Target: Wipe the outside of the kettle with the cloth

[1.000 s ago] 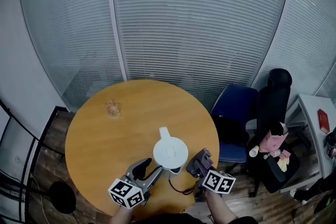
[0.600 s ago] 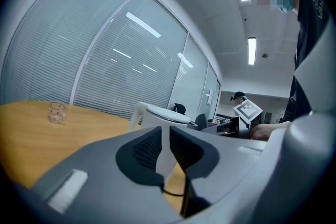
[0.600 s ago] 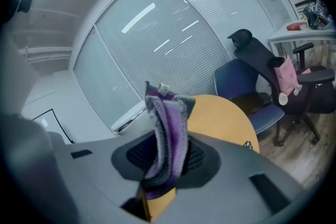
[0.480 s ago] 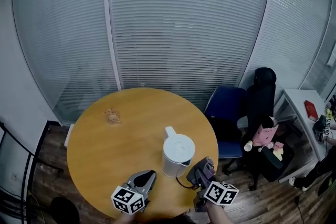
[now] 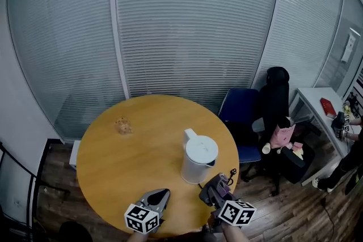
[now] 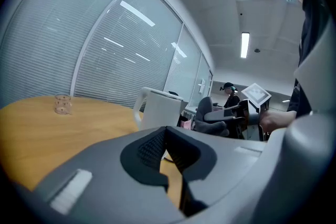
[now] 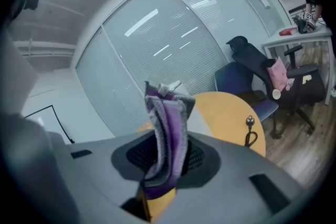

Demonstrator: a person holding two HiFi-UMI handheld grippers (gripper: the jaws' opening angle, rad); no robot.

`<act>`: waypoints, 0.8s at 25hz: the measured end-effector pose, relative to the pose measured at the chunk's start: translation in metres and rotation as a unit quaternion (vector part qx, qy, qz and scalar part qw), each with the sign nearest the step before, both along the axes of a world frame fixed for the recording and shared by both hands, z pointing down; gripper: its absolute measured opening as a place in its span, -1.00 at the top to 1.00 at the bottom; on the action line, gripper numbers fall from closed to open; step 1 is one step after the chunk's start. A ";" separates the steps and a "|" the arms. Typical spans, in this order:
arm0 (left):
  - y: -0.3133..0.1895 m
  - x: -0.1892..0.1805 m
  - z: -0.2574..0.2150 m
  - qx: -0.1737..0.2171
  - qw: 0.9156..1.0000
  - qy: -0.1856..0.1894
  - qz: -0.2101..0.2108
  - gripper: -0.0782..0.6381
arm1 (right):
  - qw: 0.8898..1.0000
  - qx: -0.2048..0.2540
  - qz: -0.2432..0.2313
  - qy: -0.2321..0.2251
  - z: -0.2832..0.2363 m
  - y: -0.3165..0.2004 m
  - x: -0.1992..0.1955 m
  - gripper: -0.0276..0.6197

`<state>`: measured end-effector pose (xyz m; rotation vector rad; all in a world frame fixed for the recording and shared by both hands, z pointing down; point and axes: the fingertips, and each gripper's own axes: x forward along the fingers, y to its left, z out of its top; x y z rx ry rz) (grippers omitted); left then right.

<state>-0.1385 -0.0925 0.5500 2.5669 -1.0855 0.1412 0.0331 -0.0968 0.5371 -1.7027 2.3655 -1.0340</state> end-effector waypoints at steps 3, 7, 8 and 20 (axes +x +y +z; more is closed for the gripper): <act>0.010 -0.011 0.005 -0.001 1.000 -0.002 0.003 0.75 | 1.000 -0.003 -0.003 -0.001 0.004 0.013 -0.013 0.62; 0.023 -0.026 0.010 -0.004 1.000 -0.001 0.001 0.75 | 1.000 -0.007 -0.011 0.007 0.009 0.026 -0.029 0.62; 0.025 -0.029 0.011 -0.005 1.000 0.000 0.000 0.76 | 1.000 -0.008 -0.013 0.008 0.010 0.029 -0.033 0.62; 0.039 -0.045 0.024 -0.011 1.000 -0.007 -0.005 0.75 | 1.000 -0.012 -0.018 0.017 0.020 0.044 -0.050 0.62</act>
